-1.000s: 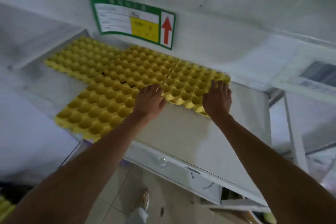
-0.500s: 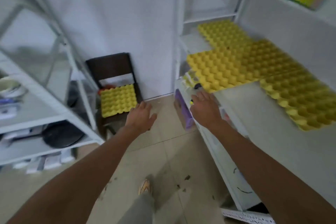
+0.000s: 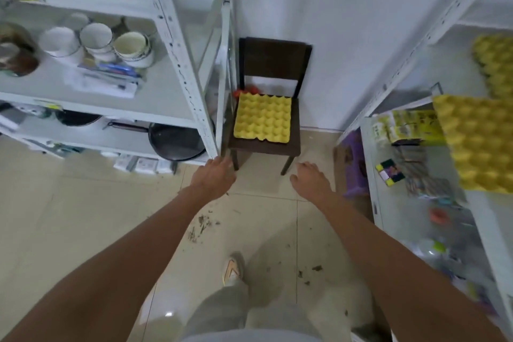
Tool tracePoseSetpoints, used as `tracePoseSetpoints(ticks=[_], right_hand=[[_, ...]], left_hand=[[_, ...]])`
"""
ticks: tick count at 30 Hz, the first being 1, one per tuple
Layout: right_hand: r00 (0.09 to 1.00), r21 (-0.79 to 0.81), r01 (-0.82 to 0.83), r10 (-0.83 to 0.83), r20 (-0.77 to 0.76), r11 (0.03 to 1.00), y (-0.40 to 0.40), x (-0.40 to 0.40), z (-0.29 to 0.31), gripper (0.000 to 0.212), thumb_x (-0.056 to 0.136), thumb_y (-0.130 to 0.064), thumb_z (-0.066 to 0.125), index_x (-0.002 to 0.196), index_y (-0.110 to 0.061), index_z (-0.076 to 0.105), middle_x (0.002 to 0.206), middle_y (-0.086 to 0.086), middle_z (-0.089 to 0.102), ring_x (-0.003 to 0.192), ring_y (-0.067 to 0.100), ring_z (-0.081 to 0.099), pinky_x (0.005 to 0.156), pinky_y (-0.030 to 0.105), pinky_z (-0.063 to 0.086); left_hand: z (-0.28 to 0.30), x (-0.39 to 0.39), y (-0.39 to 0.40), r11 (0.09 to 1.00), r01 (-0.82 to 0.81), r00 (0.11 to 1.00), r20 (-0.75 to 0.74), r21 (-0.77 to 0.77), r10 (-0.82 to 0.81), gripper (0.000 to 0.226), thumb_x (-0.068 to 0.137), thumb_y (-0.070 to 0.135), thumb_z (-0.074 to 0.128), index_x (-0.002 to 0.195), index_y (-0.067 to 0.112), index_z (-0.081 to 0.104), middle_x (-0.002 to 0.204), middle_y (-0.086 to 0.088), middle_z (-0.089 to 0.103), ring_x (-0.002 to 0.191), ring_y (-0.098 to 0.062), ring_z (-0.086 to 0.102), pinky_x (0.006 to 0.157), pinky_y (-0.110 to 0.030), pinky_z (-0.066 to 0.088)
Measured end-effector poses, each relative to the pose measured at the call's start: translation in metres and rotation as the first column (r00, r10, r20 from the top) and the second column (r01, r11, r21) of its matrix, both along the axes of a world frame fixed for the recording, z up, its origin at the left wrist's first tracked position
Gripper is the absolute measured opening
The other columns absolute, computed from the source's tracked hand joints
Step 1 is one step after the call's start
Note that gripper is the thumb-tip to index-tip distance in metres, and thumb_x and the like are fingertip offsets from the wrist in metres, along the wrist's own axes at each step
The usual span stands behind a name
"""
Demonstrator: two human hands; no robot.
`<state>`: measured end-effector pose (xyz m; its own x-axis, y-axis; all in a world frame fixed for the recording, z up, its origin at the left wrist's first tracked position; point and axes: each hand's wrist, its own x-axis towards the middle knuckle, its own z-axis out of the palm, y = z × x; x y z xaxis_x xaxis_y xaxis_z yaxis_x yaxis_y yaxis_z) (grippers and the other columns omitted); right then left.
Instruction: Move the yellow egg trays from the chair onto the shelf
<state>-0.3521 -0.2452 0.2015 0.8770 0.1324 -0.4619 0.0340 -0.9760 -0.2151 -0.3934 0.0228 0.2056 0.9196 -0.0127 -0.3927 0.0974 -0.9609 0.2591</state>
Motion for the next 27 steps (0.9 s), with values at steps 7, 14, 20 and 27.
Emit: tracePoseSetpoints(ticks=[7,14,20,27], right_hand=[[0.994,0.065,0.103,-0.101,-0.044,0.993,0.017,0.056,-0.007,0.045,0.102,-0.023,0.042,0.143,-0.007,0.051,0.142,0.013,0.051,0.132,0.030,0.045,0.106,0.041,0.042],[0.983,0.085,0.168,-0.160,-0.086,0.982,0.009,0.162,-0.035,0.040,0.101,-0.021,0.046,0.139,-0.010,0.055,0.140,0.011,0.056,0.132,0.029,0.048,0.107,0.043,0.043],[0.952,0.112,0.229,-0.199,-0.231,0.967,0.006,0.287,-0.091,0.038,0.100,-0.021,0.047,0.134,-0.009,0.061,0.135,0.014,0.061,0.129,0.032,0.056,0.105,0.041,0.047],[0.879,0.096,0.310,-0.247,-0.407,0.946,0.021,0.398,-0.212,0.041,0.102,-0.025,0.044,0.134,-0.003,0.057,0.134,0.018,0.059,0.125,0.036,0.055,0.098,0.040,0.047]], left_hand=[[-0.015,0.080,0.019,0.998,0.054,0.996,-0.069,-0.039,-0.057,0.045,0.097,0.033,0.051,0.138,0.014,0.055,0.136,-0.012,0.057,0.127,-0.033,0.054,0.101,-0.042,0.047],[-0.050,0.185,-0.001,0.990,0.107,0.986,-0.118,-0.091,-0.118,0.042,0.101,0.033,0.049,0.137,0.012,0.054,0.138,-0.011,0.053,0.129,-0.032,0.052,0.103,-0.047,0.048],[-0.105,0.288,-0.009,0.990,-0.058,0.979,-0.200,-0.127,0.032,0.039,0.100,0.028,0.051,0.134,0.010,0.059,0.133,-0.011,0.058,0.126,-0.030,0.057,0.101,-0.045,0.050],[-0.202,0.394,-0.004,0.948,-0.311,0.891,-0.368,-0.071,0.265,0.042,0.100,0.026,0.054,0.137,0.006,0.057,0.137,-0.020,0.058,0.125,-0.039,0.058,0.103,-0.045,0.049]])
